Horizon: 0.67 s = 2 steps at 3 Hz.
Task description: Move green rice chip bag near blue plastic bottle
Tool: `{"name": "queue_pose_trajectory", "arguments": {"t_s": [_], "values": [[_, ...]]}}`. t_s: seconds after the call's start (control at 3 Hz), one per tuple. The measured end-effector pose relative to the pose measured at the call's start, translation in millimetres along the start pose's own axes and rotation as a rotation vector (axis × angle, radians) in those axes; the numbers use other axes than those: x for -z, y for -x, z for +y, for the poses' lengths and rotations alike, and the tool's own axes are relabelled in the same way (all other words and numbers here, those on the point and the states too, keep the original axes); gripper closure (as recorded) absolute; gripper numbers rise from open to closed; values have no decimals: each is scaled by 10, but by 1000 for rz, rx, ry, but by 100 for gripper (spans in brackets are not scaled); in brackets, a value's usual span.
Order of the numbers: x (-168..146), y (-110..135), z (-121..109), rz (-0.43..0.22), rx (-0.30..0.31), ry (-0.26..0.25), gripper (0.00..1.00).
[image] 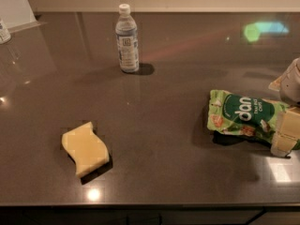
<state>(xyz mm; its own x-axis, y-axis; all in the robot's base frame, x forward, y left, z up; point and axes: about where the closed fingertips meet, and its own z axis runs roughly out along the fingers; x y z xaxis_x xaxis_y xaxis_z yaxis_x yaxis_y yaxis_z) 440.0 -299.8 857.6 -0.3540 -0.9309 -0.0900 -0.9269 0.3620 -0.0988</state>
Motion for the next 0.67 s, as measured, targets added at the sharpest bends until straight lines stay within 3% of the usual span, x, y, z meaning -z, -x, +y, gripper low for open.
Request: {"name": "queue_pose_trajectory", "arguments": {"t_s": [0.33,0.67], "values": [[-50,6,16,-3,3,13,11],[-85,18,44,-4,3,27,30]]}}
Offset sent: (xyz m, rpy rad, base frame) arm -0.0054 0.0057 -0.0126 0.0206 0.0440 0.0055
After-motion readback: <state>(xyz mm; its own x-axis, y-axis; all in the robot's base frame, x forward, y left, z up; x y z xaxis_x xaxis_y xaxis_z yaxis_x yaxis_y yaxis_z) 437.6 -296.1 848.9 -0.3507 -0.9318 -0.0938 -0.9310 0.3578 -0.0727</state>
